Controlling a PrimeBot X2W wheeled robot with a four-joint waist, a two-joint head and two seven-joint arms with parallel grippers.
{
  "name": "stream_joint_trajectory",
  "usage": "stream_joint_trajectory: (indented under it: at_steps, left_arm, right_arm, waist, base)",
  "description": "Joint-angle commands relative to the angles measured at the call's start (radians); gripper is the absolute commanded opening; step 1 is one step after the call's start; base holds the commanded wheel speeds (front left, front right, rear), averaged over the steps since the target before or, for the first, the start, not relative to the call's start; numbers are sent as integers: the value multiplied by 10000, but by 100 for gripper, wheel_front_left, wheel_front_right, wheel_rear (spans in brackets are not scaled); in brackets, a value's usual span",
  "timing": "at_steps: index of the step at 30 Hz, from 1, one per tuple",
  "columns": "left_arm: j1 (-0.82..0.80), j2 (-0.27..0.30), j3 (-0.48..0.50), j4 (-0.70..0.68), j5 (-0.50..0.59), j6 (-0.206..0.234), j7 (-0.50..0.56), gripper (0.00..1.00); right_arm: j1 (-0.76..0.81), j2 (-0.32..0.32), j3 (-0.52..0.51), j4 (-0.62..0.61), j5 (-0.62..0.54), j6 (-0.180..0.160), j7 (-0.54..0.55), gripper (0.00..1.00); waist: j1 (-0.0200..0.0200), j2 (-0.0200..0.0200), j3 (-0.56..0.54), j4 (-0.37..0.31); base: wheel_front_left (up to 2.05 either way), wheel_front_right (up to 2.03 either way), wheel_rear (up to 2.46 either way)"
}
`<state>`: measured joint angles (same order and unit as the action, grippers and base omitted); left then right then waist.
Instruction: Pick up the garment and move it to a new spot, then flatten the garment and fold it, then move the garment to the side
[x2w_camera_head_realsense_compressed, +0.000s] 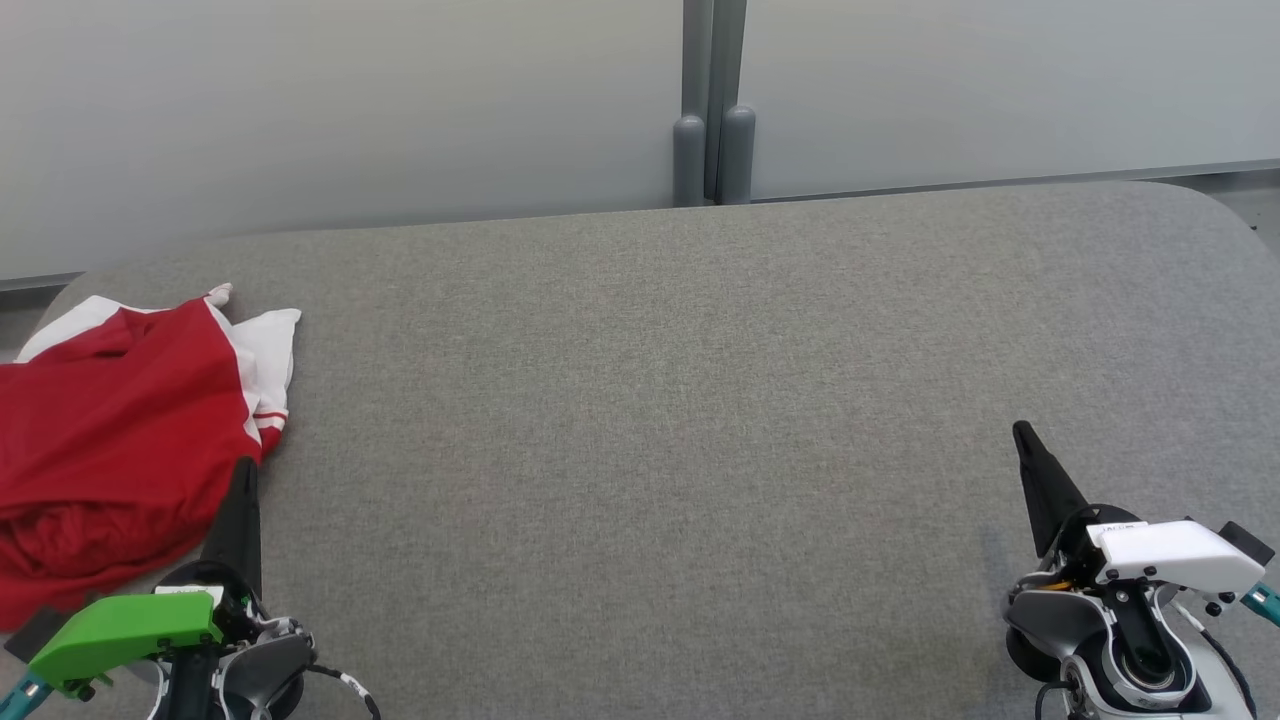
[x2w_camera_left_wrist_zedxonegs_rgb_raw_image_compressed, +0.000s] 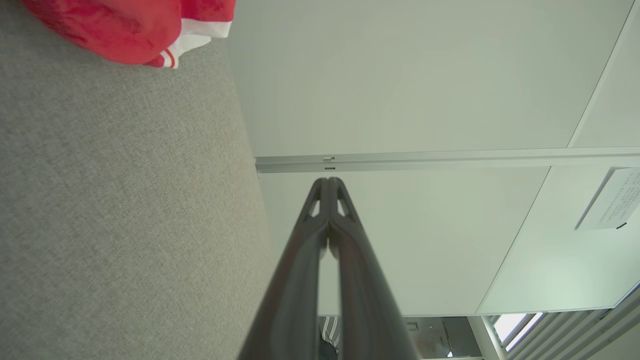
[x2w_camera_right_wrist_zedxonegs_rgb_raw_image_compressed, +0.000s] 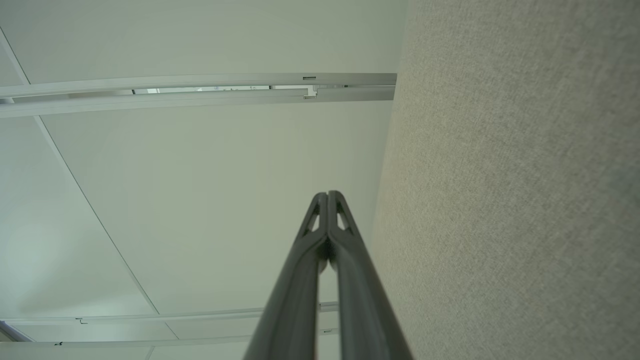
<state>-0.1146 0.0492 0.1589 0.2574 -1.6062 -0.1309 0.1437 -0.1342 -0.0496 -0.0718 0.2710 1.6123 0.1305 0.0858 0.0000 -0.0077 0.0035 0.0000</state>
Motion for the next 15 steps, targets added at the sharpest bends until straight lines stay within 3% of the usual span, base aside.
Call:
stream_joint_trajectory:
  at_steps: [1,15]
  left_arm:
    - [-157,42,-1,-44,116,-33,-19,0]
    - [-157,42,-1,-44,117,-33,-19,0]
  right_arm:
    - [-108,-55,16,16,58,12,-42,0]
    - [-108,-55,16,16,57,12,-42,0]
  waist:
    - [0,77,0,0]
    - [0,77,0,0]
  base:
    - [0,0,0]
    - [0,0,0]
